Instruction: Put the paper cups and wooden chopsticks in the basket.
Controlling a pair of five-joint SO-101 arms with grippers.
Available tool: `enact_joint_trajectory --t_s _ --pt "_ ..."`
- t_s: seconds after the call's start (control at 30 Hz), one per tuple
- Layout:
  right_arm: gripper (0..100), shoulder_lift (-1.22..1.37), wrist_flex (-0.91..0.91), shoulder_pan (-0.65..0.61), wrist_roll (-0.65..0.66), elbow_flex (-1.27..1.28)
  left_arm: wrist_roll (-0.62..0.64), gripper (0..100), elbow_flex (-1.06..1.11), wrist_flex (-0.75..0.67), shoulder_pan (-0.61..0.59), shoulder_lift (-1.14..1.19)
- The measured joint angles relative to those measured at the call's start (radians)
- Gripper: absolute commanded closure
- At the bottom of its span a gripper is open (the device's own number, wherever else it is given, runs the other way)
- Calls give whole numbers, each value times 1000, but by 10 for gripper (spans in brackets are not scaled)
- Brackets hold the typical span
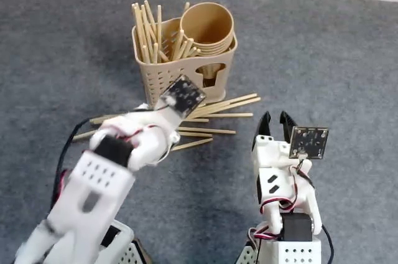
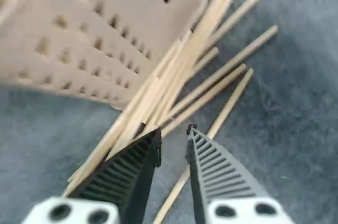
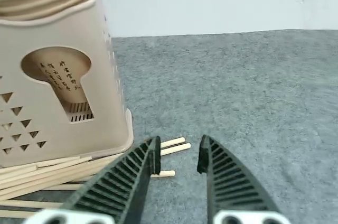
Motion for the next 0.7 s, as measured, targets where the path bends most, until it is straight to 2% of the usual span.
enact_joint_trajectory --t_s 0.27,0.7 --pt "875 0 0 6 0 0 -101 902 -129 -2 -2 341" --pt "875 0 0 6 0 0 -150 901 -256 -2 -5 655"
